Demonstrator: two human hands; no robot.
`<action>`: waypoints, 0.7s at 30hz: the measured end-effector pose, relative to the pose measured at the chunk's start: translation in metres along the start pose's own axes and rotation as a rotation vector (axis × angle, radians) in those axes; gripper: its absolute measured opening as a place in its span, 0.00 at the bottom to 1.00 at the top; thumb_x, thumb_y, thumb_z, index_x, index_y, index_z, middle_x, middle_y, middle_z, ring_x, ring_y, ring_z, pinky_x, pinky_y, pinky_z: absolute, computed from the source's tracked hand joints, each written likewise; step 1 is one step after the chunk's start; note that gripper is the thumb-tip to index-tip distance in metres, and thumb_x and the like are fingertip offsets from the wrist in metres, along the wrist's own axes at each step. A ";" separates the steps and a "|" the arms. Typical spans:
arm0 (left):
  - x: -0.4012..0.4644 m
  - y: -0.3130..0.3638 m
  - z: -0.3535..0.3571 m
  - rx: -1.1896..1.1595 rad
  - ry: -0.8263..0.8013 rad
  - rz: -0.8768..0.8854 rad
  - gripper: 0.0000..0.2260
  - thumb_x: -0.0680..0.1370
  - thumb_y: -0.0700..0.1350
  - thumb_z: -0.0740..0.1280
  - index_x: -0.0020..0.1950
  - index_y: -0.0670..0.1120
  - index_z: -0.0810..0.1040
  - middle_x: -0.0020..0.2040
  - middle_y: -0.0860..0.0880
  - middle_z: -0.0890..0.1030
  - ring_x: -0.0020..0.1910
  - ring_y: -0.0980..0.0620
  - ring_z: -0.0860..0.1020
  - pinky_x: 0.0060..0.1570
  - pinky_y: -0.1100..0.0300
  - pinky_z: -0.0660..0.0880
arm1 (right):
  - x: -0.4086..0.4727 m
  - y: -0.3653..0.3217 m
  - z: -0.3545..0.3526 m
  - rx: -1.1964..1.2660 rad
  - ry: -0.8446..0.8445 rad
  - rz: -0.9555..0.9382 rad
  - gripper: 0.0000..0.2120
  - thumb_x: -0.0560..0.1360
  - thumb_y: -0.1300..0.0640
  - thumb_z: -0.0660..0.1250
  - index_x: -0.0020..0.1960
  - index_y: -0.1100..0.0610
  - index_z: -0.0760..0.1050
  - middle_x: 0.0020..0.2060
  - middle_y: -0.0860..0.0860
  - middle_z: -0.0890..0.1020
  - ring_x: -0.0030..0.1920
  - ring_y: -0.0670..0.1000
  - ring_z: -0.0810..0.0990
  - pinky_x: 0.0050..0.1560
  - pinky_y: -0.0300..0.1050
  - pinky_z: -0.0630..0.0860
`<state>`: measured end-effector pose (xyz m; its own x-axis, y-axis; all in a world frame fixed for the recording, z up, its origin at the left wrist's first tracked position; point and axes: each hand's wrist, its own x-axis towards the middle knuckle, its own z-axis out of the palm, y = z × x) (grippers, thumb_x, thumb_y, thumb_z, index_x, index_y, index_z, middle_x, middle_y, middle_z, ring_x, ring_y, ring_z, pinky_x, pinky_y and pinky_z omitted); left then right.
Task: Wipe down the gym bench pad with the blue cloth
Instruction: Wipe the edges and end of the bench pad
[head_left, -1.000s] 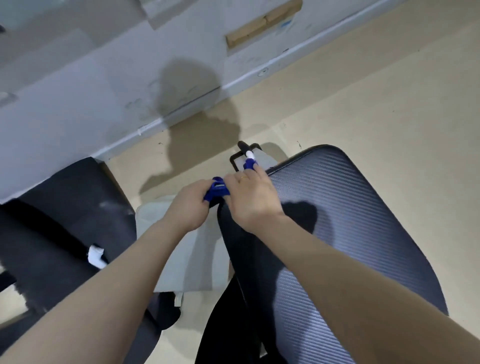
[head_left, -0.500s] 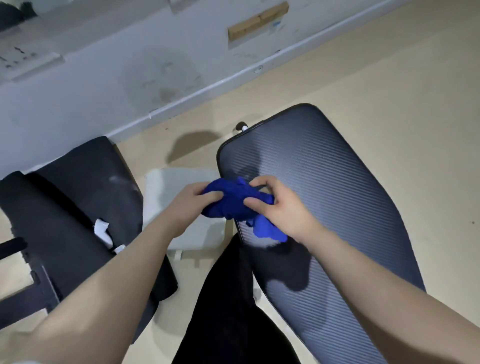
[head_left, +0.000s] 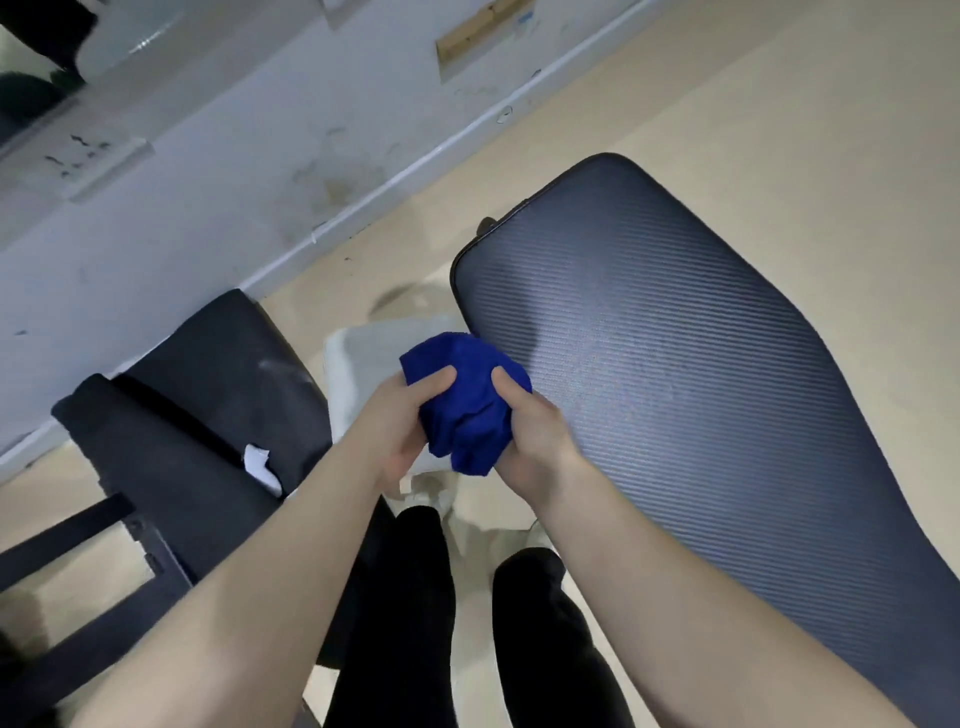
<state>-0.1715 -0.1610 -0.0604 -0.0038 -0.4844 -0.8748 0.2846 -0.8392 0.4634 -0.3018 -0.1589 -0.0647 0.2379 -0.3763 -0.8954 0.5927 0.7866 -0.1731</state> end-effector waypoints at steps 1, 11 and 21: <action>0.007 0.004 -0.008 0.051 0.048 -0.012 0.14 0.78 0.41 0.64 0.63 0.41 0.74 0.59 0.42 0.80 0.59 0.45 0.78 0.59 0.52 0.74 | 0.009 0.008 0.006 0.047 0.035 0.028 0.19 0.81 0.56 0.56 0.63 0.69 0.70 0.58 0.66 0.78 0.45 0.55 0.81 0.37 0.44 0.79; 0.111 0.069 -0.057 0.416 0.202 -0.008 0.04 0.75 0.40 0.65 0.48 0.47 0.74 0.44 0.48 0.78 0.45 0.49 0.77 0.42 0.57 0.76 | 0.113 0.056 0.073 0.578 -0.043 0.001 0.14 0.82 0.57 0.53 0.56 0.65 0.72 0.51 0.60 0.79 0.53 0.57 0.78 0.53 0.49 0.74; 0.130 0.044 -0.009 0.558 0.058 -0.090 0.11 0.77 0.34 0.56 0.37 0.45 0.69 0.38 0.44 0.73 0.38 0.47 0.73 0.33 0.61 0.67 | 0.128 0.052 0.032 0.840 0.147 -0.141 0.14 0.82 0.65 0.49 0.51 0.66 0.73 0.40 0.60 0.78 0.42 0.54 0.76 0.35 0.44 0.81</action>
<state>-0.1509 -0.2582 -0.1549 0.0523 -0.4035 -0.9135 -0.2642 -0.8878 0.3770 -0.2159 -0.1822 -0.1751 0.0523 -0.3305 -0.9424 0.9954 0.0935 0.0224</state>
